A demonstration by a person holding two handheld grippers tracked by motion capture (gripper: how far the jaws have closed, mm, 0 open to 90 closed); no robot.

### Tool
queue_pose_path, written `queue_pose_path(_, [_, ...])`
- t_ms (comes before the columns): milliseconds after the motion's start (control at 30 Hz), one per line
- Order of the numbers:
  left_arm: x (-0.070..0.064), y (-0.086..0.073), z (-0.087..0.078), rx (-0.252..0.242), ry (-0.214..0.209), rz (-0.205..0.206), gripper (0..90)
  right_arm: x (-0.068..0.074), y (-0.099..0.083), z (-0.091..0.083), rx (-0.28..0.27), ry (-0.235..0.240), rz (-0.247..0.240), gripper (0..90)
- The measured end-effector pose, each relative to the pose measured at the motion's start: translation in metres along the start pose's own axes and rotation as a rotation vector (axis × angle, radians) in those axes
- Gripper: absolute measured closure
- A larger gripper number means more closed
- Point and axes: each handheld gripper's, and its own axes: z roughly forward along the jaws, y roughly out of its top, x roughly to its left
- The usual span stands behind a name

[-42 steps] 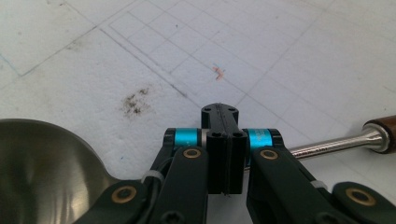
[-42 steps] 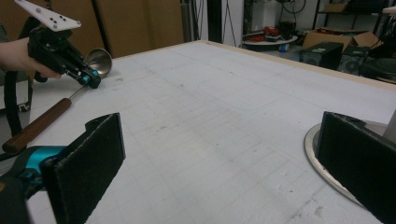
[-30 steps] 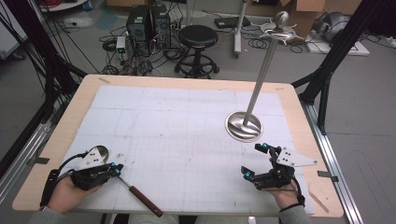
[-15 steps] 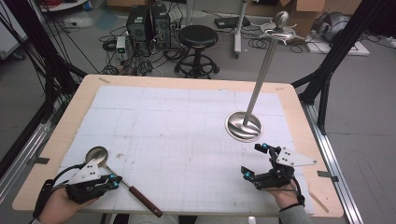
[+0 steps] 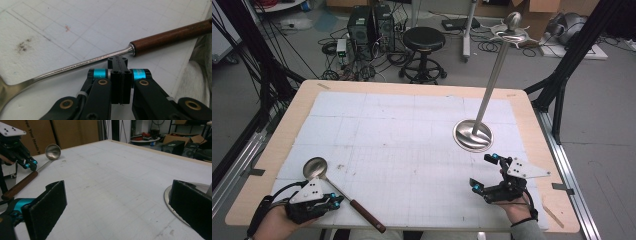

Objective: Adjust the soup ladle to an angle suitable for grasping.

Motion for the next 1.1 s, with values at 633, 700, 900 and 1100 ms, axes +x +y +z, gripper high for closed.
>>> queue_pose_path(633, [0.006, 0.005, 0.01, -0.028, 0.0, -0.01, 89.6, 0.0, -0.001, 0.002, 0.014, -0.002, 0.0, 0.5])
queue_pose_path(700, [0.007, 0.006, 0.011, -0.024, -0.003, -0.016, 89.6, 0.0, -0.001, 0.002, 0.017, 0.001, 0.003, 0.5])
queue_pose_path(900, [0.011, 0.009, 0.016, -0.041, 0.005, -0.047, 89.6, 0.0, -0.002, 0.003, 0.025, 0.001, 0.004, 0.5])
queue_pose_path(1100, [0.016, 0.016, 0.026, -0.047, 0.019, -0.067, 89.6, 0.0, -0.002, 0.003, 0.024, 0.002, 0.001, 0.5])
